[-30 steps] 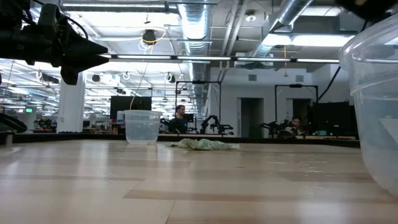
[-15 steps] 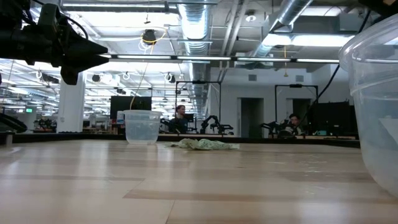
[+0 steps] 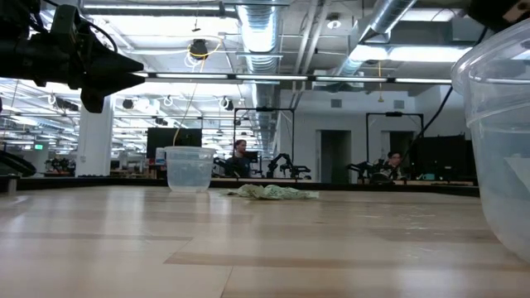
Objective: Pick and place Stevia / Truvia into bins
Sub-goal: Put the white stevia packet into the bottom transparent container
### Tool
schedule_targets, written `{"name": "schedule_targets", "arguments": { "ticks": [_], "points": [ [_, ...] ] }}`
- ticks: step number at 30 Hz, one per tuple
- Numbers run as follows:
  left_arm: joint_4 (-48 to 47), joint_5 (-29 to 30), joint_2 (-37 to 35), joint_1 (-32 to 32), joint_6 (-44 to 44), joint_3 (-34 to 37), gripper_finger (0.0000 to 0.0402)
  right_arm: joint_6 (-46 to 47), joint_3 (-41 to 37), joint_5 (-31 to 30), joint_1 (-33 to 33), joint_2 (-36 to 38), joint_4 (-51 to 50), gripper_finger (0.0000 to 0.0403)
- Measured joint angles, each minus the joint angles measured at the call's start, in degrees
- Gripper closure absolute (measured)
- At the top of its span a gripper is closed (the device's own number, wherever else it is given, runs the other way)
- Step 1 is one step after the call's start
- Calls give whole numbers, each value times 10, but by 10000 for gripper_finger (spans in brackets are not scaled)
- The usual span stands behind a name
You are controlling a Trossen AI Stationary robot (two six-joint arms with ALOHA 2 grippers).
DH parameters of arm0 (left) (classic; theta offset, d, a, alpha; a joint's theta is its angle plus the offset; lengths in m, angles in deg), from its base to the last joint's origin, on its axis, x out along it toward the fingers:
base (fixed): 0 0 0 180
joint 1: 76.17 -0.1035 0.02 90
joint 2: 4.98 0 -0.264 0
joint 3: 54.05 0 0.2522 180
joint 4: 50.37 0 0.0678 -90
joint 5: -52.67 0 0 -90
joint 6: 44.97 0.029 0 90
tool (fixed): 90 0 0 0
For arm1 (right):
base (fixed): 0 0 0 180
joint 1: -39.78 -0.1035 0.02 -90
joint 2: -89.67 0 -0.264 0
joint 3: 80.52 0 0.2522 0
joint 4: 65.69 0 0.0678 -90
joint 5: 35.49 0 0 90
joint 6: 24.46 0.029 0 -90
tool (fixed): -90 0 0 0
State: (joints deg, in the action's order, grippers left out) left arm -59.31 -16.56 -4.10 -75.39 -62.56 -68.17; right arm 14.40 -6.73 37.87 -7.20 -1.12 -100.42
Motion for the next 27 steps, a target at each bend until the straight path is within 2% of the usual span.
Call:
{"name": "schedule_targets", "arguments": {
  "ticks": [4, 8, 11, 18, 23, 27],
  "points": [
    [0, 0, 0, 0, 0, 0, 271, -14, 0, 8, 25, 9, -2, 252],
    [0, 0, 0, 0, 0, 0, 271, -14, 0, 110, 55, 12, -4, 230],
    [0, 0, 0, 0, 0, 0, 271, -14, 0, 151, 67, 12, -4, 217],
    [0, 0, 0, 0, 0, 0, 271, -49, 0, 146, 114, 31, -6, 200],
    [0, 0, 0, 0, 0, 0, 271, -64, 0, 107, 169, 48, -8, 211],
    [0, 0, 0, 0, 0, 0, 271, -65, 0, 103, 225, 50, -8, 225]
  ]
}}
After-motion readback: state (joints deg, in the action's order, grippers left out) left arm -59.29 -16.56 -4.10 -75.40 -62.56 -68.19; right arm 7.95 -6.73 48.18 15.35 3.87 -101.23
